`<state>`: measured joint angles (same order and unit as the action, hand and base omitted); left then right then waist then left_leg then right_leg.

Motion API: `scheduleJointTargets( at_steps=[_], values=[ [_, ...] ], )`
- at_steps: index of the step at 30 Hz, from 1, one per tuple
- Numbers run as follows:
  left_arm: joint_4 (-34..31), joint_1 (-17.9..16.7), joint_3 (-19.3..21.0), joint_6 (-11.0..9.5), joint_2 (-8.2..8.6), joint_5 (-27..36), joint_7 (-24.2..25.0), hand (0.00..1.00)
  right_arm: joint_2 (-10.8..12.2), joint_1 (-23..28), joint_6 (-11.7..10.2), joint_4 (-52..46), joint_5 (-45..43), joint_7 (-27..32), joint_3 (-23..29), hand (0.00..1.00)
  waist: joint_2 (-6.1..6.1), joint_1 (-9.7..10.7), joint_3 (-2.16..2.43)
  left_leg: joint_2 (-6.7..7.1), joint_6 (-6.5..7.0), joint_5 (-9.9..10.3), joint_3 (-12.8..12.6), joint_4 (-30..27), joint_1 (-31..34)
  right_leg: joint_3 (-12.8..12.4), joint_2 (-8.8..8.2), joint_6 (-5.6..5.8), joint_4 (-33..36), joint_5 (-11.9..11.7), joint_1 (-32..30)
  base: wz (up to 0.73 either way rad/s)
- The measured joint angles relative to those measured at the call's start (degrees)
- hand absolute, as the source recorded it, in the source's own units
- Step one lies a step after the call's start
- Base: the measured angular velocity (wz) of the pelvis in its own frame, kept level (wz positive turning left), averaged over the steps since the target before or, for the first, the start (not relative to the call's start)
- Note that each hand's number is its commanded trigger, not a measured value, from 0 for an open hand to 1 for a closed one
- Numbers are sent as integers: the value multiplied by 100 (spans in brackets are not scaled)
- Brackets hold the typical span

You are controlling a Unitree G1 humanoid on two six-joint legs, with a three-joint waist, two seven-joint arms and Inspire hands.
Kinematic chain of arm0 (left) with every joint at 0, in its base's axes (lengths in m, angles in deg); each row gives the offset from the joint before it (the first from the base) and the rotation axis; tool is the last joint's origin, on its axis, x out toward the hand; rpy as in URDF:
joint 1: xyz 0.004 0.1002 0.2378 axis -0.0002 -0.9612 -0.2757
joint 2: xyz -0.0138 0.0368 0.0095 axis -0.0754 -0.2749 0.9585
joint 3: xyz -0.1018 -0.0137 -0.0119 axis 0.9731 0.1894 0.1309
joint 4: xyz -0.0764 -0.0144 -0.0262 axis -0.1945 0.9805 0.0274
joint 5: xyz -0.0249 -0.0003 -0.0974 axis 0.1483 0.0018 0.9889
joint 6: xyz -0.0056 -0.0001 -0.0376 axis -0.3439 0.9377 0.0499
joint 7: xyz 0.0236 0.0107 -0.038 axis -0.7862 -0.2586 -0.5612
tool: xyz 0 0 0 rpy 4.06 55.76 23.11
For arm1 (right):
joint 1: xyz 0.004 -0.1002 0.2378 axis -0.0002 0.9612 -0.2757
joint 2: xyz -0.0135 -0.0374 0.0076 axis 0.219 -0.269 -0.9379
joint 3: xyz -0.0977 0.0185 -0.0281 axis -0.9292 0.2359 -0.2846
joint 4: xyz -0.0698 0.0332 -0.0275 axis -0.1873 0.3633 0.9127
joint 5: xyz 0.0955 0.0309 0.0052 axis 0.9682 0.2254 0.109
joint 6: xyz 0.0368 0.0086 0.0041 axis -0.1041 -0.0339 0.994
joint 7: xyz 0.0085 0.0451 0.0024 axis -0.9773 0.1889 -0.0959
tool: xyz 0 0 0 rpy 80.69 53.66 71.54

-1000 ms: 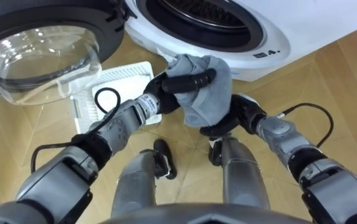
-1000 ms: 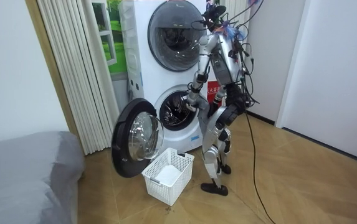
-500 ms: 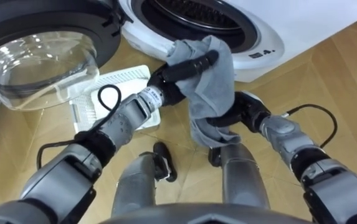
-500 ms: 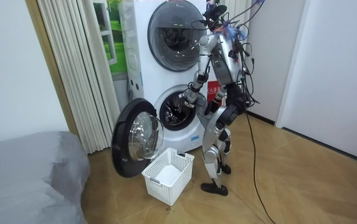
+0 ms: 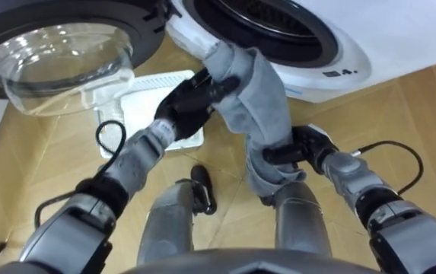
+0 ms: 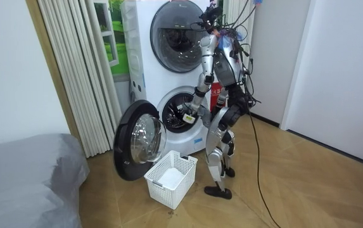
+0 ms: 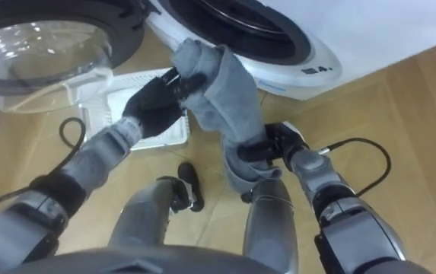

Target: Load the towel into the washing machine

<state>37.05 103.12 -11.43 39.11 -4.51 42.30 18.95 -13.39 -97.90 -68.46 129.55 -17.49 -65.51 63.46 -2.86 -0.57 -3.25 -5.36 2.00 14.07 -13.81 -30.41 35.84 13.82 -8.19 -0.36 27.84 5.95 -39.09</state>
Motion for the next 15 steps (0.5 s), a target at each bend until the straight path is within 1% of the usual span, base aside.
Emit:
scheduleJointTargets(
  at_steps=[3,5,6,9,11,12,13,14,15],
  values=[
    [282,3,77,-71,21,-546,-356,0,-15,-121,39,89,-30,-31,9,100,77,-22,-45,15,15,-18,4,33,79,34,-44,5,-4,2,-64,10],
    [414,-20,181,-71,77,-874,-567,0,-30,-151,86,89,-9,-50,10,100,105,-85,-45,17,17,-19,11,5,149,52,-54,8,8,3,-129,0],
    [449,-8,208,-71,88,-1078,-691,0,-38,-201,139,110,-6,-57,11,100,123,-130,-53,15,20,-21,18,-13,188,60,-71,8,40,3,-186,0],
    [530,11,265,-71,118,-1384,-844,0,-38,-354,254,199,-3,-115,9,100,123,-171,-53,17,24,-24,27,-52,247,89,-104,10,114,7,-256,3],
    [683,50,367,-67,201,-1628,-961,0,-43,-512,308,376,8,-183,25,100,137,-174,-60,40,35,-31,24,-57,230,212,-190,8,251,8,-282,6],
    [686,46,373,-65,200,-1682,-977,0,-43,-545,323,394,9,-196,46,100,158,-174,-73,52,39,-33,24,-52,215,223,-219,1,284,12,-285,8],
    [692,43,373,-56,198,-1750,-1028,0,-49,-595,330,436,28,-229,90,100,210,-166,-94,93,52,-45,25,-42,201,277,-279,-31,324,48,-285,10],
    [696,31,368,-34,198,-1861,-1064,0,-49,-654,342,485,42,-260,177,100,242,-151,-111,115,68,-54,25,-51,224,330,-321,-34,334,77,-285,12],
    [697,21,366,-8,200,-1907,-1069,0,-55,-674,359,493,81,-268,203,100,248,-148,-115,116,74,-57,29,-59,249,350,-332,-38,332,81,-285,12]
  ],
)
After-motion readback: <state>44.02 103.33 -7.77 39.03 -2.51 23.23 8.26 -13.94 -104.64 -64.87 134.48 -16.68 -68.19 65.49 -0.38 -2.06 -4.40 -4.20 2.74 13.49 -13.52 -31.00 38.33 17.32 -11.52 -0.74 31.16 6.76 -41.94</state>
